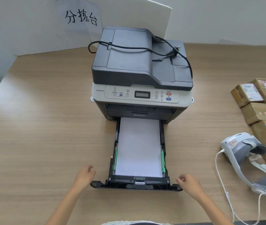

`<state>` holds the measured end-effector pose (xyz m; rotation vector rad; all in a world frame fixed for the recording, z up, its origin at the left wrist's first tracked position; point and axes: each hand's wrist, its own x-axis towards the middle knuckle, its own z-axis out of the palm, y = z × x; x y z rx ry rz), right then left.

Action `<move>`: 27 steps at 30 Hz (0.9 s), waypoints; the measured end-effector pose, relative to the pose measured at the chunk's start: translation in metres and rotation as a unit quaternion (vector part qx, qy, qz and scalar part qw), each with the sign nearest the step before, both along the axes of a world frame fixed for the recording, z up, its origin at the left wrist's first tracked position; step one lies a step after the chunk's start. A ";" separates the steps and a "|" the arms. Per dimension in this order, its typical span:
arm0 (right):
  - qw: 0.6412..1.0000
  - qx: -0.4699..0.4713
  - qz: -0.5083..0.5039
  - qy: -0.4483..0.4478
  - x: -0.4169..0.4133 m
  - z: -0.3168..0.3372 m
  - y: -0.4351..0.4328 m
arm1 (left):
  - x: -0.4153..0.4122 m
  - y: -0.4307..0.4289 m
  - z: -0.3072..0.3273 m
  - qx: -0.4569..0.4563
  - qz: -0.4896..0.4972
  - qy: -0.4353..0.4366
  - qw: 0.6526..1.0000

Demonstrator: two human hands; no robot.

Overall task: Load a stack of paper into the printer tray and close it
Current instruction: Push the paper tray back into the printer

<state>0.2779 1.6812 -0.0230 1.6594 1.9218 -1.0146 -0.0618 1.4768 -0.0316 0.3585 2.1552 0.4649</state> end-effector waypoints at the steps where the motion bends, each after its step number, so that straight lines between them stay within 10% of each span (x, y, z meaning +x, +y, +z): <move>1: 0.999 -0.038 0.001 -0.016 0.005 0.000 0.000 | -0.003 -0.008 0.002 -0.041 0.021 -0.049 0.998; 5: 0.981 -0.173 -0.075 -0.038 0.008 0.004 0.000 | -0.006 -0.022 0.007 -0.006 0.210 -0.300 0.930; 18: 0.946 -0.125 -0.242 0.177 -0.047 0.002 0.081 | -0.044 0.064 0.017 0.206 0.394 -0.369 0.816; 27: 0.949 0.088 -0.166 0.254 -0.108 0.004 0.132 | -0.079 0.149 0.000 0.153 0.084 0.013 0.985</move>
